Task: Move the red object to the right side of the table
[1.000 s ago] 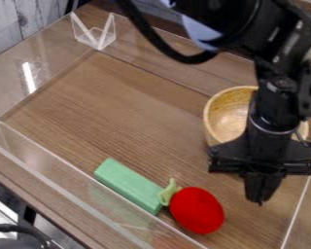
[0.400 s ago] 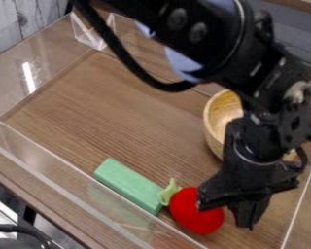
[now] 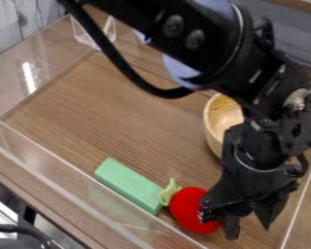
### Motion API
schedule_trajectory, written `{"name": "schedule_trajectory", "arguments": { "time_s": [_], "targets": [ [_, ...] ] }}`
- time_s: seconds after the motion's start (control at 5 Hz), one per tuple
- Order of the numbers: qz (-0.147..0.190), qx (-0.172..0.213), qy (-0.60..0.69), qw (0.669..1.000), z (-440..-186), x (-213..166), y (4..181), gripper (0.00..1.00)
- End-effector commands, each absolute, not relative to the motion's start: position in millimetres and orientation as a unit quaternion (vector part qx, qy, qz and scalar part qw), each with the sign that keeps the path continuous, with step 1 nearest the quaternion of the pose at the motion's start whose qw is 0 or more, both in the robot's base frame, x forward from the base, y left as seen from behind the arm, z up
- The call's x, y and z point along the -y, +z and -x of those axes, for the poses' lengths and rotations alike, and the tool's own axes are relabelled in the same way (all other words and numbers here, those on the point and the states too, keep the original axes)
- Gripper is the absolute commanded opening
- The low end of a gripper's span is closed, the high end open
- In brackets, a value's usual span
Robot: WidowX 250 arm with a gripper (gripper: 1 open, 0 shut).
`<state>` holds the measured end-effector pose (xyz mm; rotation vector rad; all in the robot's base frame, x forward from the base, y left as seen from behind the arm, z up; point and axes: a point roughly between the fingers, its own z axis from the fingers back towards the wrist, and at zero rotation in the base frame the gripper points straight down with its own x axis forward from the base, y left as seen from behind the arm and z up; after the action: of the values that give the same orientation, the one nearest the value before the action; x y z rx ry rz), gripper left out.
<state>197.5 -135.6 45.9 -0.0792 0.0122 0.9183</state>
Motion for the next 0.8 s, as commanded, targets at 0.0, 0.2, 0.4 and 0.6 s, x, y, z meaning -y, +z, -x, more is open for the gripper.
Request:
{"name": "schedule_trajectory", "arguments": {
  "time_s": [0.0,0.2,0.4,0.6],
  "targets": [
    [0.063,0.002,0.48,0.875,-212,139,57.5,1.0],
    [0.069,0.003,0.55,0.832,-223,136,62.8,1.0],
    [0.071,0.003,0.599,0.797,-231,134,66.7,1.0],
    [0.072,0.004,0.658,0.75,-230,115,59.5,1.0]
  ]
}}
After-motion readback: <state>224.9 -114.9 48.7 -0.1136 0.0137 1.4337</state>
